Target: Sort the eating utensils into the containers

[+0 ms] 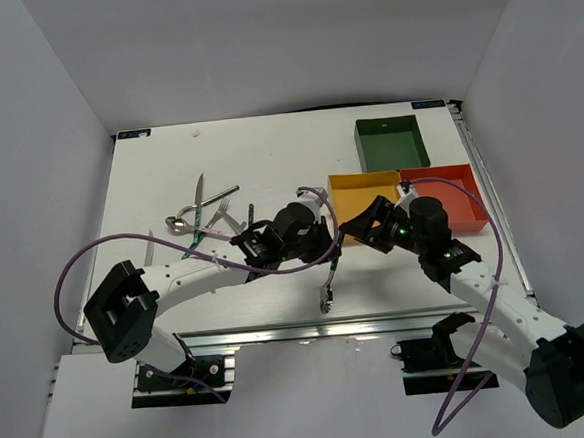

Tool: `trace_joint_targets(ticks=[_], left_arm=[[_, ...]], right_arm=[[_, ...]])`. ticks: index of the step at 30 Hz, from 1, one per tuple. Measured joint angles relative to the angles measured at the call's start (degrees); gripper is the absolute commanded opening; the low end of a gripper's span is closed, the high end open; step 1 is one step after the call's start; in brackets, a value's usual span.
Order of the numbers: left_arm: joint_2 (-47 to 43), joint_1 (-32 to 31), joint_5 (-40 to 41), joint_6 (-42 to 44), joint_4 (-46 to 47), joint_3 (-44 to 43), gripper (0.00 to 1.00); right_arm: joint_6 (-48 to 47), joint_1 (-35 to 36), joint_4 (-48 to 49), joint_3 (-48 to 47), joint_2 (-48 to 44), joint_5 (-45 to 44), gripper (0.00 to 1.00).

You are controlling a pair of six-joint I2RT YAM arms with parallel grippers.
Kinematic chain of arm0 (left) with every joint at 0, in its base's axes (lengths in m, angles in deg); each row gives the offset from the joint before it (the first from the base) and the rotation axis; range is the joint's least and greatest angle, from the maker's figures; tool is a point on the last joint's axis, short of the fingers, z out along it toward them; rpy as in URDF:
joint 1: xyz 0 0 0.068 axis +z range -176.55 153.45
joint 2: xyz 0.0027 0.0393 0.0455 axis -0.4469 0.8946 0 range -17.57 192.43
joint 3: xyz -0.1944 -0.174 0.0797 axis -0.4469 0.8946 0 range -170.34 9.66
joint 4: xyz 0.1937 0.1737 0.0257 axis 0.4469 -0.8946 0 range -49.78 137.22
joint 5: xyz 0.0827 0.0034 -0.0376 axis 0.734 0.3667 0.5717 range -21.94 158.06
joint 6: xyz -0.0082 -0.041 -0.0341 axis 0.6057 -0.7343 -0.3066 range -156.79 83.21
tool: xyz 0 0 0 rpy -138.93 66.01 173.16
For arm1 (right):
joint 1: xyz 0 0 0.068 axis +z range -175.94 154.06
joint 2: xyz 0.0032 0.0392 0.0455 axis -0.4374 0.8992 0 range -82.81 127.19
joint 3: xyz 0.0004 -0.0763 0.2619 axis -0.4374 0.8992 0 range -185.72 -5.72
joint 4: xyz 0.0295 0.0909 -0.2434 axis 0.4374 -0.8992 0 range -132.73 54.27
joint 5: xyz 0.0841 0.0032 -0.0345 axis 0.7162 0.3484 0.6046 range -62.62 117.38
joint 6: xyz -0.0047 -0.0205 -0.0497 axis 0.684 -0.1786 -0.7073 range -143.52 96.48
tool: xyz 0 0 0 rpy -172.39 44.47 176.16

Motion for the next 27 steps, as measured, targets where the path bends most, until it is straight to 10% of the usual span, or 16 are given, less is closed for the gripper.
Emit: trace_joint_targets(ticks=[5, 8, 11, 12, 13, 27], left_arm=[[0.0, 0.0, -1.6, -0.5, 2.9, 0.0, 0.00], [0.0, 0.0, -2.2, -0.6, 3.2, -0.1, 0.00], [0.3, 0.0, -2.1, -0.4, 2.6, -0.5, 0.22], [0.5, 0.2, -2.0, -0.1, 2.2, -1.0, 0.48], [0.7, 0.2, -1.5, 0.5, 1.7, -1.7, 0.98], [-20.5, -0.1, 23.7, 0.2, -25.4, -6.4, 0.98]], right_arm=[[-0.2, 4.9, 0.5, -0.4, 5.3, -3.0, 0.57], [-0.4, 6.8, 1.0, -0.5, 7.3, -4.0, 0.00], [-1.1, 8.0, 2.3, -1.6, 8.2, -4.3, 0.00], [-0.8, 8.0, 2.3, -2.0, 8.3, -4.6, 0.00], [-1.4, 8.0, 1.8, -2.9, 8.4, -5.2, 0.00], [-9.6, -6.7, -11.8, -29.0, 24.1, -27.8, 0.00]])
